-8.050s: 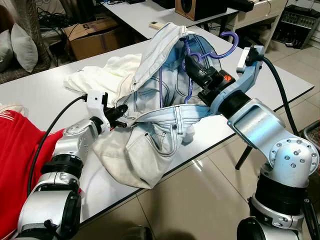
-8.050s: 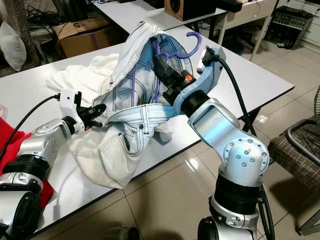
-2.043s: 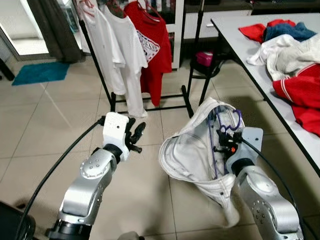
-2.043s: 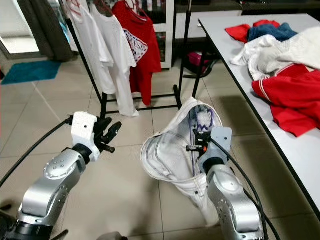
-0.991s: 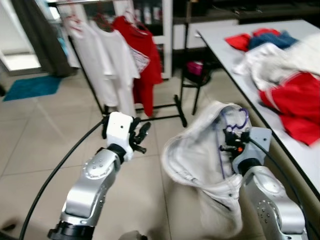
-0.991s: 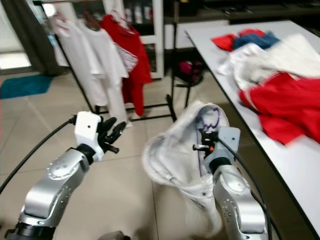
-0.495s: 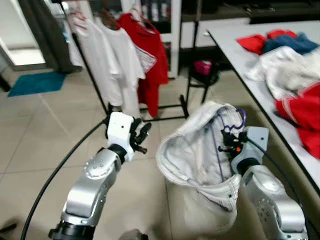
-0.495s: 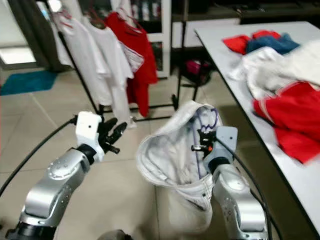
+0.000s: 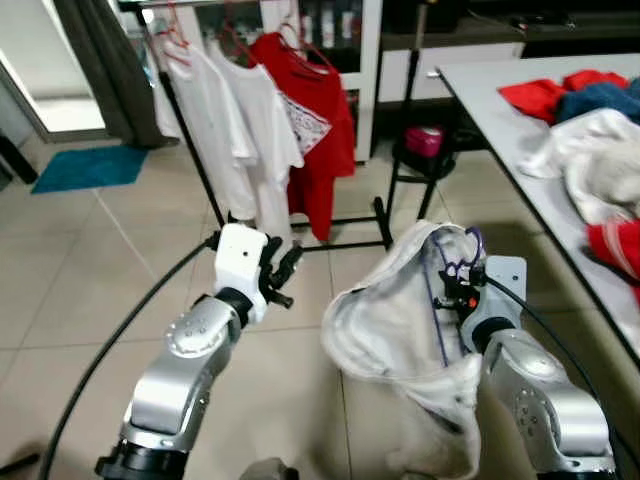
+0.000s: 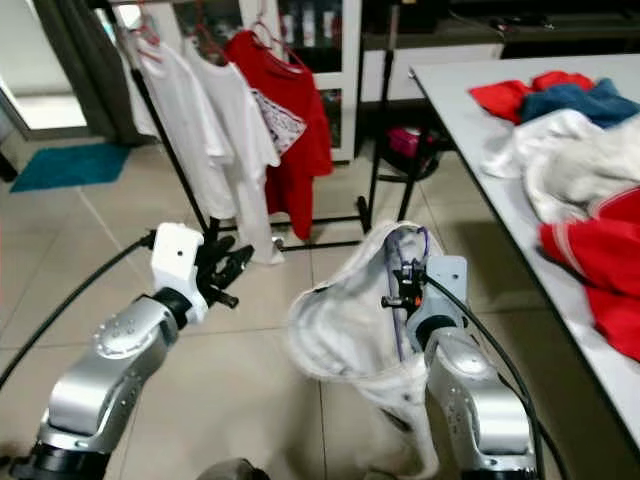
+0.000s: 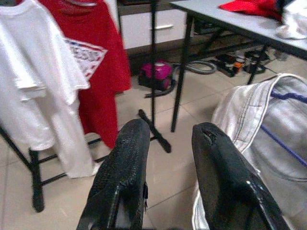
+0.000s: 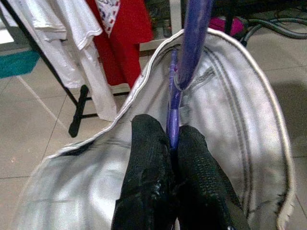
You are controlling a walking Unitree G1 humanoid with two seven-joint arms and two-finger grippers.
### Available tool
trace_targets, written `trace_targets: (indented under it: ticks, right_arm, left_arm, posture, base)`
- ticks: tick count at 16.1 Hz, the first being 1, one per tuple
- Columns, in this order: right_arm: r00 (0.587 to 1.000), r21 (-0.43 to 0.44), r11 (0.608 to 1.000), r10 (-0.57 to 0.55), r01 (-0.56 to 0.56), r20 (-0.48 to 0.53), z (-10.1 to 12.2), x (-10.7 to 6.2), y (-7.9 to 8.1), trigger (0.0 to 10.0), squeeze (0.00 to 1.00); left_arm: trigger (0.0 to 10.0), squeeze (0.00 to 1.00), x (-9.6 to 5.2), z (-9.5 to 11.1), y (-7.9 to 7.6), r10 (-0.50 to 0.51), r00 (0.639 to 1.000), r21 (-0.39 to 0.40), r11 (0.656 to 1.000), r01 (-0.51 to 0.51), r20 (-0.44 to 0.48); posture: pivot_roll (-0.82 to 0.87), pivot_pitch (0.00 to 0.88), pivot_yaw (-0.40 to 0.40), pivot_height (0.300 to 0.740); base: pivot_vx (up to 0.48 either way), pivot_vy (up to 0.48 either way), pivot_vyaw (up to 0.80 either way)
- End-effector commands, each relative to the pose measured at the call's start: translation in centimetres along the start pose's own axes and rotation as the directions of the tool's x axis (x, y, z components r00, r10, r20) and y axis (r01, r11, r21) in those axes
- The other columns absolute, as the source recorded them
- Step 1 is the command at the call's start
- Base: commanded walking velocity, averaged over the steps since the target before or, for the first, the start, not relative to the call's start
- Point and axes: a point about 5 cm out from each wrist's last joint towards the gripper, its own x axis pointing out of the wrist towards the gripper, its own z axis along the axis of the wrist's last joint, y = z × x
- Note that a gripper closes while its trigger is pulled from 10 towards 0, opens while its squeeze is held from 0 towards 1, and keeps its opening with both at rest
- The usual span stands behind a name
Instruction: Hang hanger
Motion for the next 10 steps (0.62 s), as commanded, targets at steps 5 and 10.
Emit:
trace_targets:
  ticks: [5,10]
  right_arm:
    - [0.997,-0.002,0.999,0.044,-0.044,0.06,1.49,0.39,0.88,10.0,0.0]
    - [0.995,0.014,0.999,0.046,-0.047,0.085,1.85,0.48,1.1,10.0,0.0]
  left_arm:
    - [10.0,0.0,0.33,0.51,0.51,0.002,1.0,0.023,1.0,-0.002,0.007]
    - [10.0,0.0,0.26,0.24,0.4,0.0,1.0,0.015,1.0,0.0,0.001]
  posture:
    - [0.03,0.068,0.065,0.74]
    - [0.03,0.066,0.066,0.74]
  base:
    - [0.318,0.0,0.0]
    - [0.328,0.0,-0.09]
